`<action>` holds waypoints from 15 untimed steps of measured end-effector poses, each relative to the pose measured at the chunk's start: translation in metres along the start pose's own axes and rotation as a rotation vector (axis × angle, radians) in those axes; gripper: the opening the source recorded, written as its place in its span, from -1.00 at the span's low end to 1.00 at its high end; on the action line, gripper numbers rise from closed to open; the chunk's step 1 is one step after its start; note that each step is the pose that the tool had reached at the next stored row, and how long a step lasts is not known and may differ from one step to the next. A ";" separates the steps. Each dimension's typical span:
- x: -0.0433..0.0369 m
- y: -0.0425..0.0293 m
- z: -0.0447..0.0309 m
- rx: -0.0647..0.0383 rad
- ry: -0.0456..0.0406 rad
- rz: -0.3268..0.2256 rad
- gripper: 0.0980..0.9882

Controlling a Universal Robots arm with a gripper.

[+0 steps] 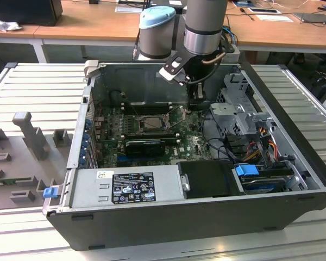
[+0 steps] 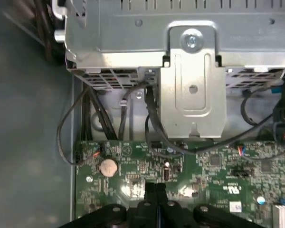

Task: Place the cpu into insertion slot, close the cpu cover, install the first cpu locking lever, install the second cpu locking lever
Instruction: 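Close the cpu cover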

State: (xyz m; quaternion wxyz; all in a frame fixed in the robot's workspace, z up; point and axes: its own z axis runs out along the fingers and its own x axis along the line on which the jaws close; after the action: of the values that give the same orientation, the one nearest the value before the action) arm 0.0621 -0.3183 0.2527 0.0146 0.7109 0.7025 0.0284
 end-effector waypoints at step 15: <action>-0.0006 0.0005 0.0044 0.075 -0.0006 0.001 -0.98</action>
State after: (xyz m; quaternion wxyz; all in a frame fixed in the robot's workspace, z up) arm 0.0629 -0.3188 0.2484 -0.0119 0.7114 0.7026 0.0019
